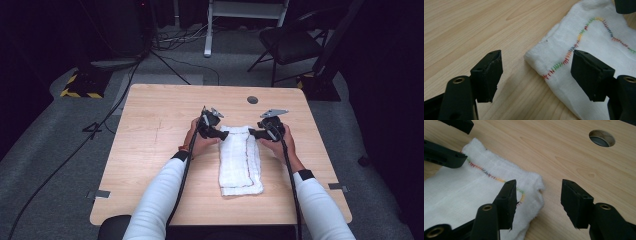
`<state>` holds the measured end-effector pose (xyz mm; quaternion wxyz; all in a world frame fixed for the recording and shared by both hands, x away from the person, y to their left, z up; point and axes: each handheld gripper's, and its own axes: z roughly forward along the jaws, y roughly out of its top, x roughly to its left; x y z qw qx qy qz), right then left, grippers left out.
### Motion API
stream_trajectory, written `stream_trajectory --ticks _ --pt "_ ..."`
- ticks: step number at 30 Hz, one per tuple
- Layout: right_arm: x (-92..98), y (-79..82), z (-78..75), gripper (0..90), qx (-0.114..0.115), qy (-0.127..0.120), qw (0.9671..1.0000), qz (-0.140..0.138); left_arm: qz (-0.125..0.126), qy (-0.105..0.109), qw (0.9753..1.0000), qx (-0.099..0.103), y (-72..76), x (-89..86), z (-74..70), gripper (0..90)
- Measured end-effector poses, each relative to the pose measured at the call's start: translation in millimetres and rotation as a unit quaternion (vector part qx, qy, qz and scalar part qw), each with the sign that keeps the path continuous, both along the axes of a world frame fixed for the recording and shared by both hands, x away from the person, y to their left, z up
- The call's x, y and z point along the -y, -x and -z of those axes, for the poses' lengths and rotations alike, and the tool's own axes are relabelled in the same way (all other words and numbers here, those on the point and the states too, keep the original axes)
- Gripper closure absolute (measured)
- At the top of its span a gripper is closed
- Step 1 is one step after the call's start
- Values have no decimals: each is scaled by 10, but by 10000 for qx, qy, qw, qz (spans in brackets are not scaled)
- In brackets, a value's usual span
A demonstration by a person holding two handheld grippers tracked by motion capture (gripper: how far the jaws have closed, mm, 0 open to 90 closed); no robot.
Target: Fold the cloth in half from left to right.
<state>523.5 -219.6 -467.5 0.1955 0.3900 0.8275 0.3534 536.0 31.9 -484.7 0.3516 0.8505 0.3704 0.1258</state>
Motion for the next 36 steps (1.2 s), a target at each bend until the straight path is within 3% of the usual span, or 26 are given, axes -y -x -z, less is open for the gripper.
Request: stream_trajectory --ticks 7,10,18,21,23,25,30,36 --pt "-110 -114 108 454 -242 174 9995 49 -151 -46 9998 -125 -79 33 73 207" --pt "-119 -143 149 449 -351 171 9992 76 -230 -52 9993 -286 -115 44 101 171" --pt "-96 -179 208 434 -537 75 9985 109 -105 -75 9998 -164 -83 55 125 162" --pt "-71 -194 227 473 -624 -85 9980 38 137 -28 9999 -102 -51 53 119 283" --pt "-62 -193 228 512 -650 -135 9978 -18 210 3 9997 -126 -49 51 114 311" --pt "-67 -186 229 604 -657 -202 9975 -156 401 64 9990 -163 -42 47 101 442" --pt "-90 -185 228 756 -724 -294 9965 -304 578 203 9977 -297 -38 43 91 673" --pt "-149 -187 211 827 -655 -171 9971 -356 646 227 9972 -307 -49 27 88 785"
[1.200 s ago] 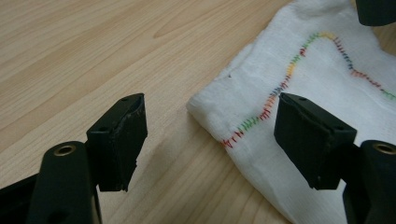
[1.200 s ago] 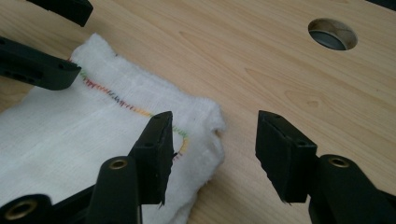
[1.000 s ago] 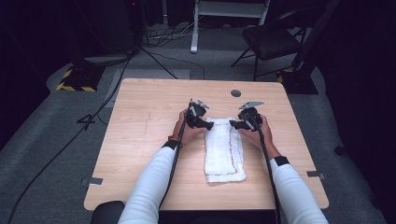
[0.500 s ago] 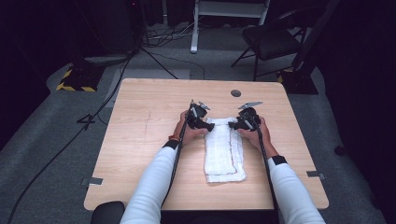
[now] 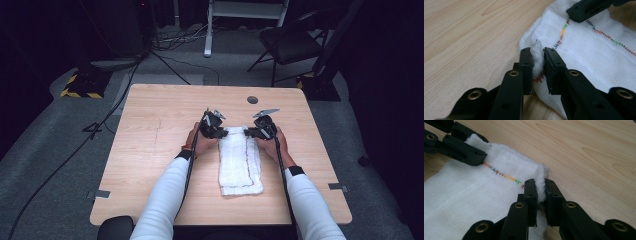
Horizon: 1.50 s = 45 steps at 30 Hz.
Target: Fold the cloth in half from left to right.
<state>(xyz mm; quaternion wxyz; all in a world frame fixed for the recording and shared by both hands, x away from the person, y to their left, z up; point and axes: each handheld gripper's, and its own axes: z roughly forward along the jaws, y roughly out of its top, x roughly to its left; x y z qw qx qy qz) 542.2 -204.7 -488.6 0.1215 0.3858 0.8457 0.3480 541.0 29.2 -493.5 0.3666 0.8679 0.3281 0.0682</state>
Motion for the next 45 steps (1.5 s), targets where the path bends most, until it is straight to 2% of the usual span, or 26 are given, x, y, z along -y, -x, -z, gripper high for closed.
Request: stream_trajectory --ticks 5,9,18,24,27,29,31,36,38,45 --pt "-54 -16 -30 838 73 -5 10000 -12 -37 -167 9997 150 -28 -44 -41 811" --pt "-130 -17 -76 840 226 -32 9997 -20 -194 -135 9993 285 -51 -122 -106 817" --pt "-299 -25 -299 842 673 -110 9977 -27 -340 -123 9974 618 -61 -293 -328 819" --pt "-420 -33 -430 844 935 -98 9956 -19 -568 -283 9942 868 -94 -327 -439 820" --pt "-457 -35 -477 845 1023 -79 9947 -9 -586 -280 9938 898 -106 -328 -494 820" --pt "-452 -39 -511 845 1065 -100 9943 1 -619 -317 9927 983 -111 -325 -521 820" --pt "-433 -43 -535 846 1103 -132 9938 13 -639 -261 9922 1034 -115 -301 -547 820" --pt "-371 -41 -568 846 1115 -187 9936 60 -607 -270 9918 1094 -118 -237 -603 821" --pt "-342 -40 -583 846 1133 -203 9933 73 -604 -215 9913 1151 -116 -225 -632 820" --pt "-246 6 -632 846 1167 -321 9926 -8 -446 44 9922 1162 -59 -267 -631 819"
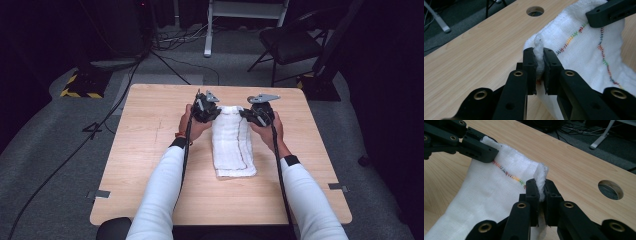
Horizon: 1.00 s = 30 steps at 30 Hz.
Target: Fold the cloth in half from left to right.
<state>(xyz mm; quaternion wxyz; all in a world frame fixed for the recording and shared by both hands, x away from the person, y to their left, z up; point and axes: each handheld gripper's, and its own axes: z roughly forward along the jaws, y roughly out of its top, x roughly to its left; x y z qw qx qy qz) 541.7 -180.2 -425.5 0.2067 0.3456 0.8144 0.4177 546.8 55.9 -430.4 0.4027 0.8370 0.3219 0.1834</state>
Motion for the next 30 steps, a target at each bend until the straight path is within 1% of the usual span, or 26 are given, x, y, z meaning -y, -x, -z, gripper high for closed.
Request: stream_trajectory --ticks 1,3,6,10,14,16,17,23,24,26,30 --pt "4 18 2 846 -1 4 10000 -35 39 47 10000 9 23 -9 12 819" --pt "15 62 14 846 -1 8 9999 -114 98 76 9999 14 55 -24 29 819" --pt "50 112 35 846 -14 -62 9998 -188 172 239 9996 16 100 -58 43 819" --pt "88 154 50 846 -23 -99 9996 -262 292 286 9992 44 147 -70 27 819" --pt "127 196 46 846 -30 -208 9992 -337 396 347 9986 50 208 -89 33 818" --pt "138 228 46 847 -38 -230 9990 -374 444 338 9984 53 244 -95 39 818" --pt "143 244 50 846 -37 -213 9989 -406 449 303 9985 92 259 -100 42 818" --pt "162 319 72 846 -45 -160 9985 -517 570 364 9977 62 346 -102 82 818" --pt "168 330 72 846 -39 -174 9984 -539 575 342 9977 83 360 -107 89 818" --pt "176 354 74 846 -35 -180 9982 -579 604 373 9975 67 390 -109 104 818" --pt "185 407 97 846 -31 -135 9978 -655 687 355 9970 96 457 -119 124 818"
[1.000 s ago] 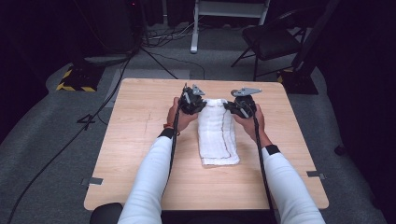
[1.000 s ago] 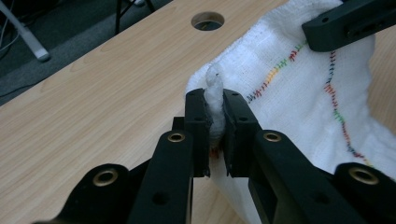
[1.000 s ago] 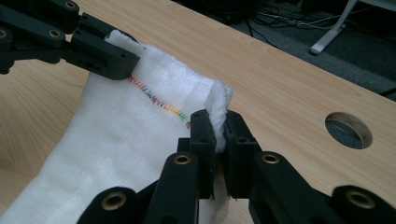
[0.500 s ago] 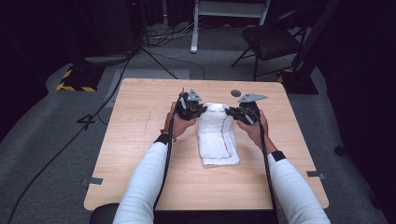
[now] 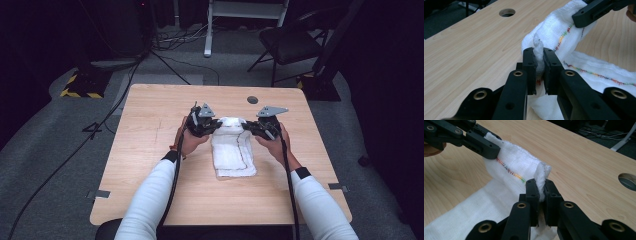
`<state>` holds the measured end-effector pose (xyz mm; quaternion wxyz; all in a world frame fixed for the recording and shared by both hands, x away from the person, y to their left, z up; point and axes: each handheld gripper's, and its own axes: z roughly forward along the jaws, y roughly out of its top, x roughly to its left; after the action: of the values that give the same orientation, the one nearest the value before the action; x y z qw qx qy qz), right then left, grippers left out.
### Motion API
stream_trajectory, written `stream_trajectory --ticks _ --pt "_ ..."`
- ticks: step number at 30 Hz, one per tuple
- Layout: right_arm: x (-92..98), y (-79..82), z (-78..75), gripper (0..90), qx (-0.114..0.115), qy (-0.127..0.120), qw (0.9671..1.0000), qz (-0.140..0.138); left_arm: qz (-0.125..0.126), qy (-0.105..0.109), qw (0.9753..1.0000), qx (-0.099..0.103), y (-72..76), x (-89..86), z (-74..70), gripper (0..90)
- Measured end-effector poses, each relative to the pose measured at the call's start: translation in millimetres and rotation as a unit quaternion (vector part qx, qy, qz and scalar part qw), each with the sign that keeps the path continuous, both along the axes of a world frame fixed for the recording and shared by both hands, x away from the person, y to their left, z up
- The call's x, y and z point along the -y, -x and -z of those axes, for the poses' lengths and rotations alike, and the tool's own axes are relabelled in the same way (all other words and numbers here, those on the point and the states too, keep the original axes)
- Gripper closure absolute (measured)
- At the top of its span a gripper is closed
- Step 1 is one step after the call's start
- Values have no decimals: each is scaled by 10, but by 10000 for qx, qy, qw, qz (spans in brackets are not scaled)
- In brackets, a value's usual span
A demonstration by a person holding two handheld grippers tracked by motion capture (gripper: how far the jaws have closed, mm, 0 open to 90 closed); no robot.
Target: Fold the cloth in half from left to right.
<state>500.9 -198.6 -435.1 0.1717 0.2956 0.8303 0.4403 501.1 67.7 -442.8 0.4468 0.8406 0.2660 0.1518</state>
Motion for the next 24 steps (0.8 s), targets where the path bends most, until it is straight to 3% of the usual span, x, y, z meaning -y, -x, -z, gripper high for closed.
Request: stream_trajectory --ticks 12,24 --pt "41 116 40 847 3 -31 9999 -149 189 6 9998 -15 152 -6 46 816" --pt "40 261 29 847 71 122 9992 -364 358 -89 9993 -26 261 -16 62 812"
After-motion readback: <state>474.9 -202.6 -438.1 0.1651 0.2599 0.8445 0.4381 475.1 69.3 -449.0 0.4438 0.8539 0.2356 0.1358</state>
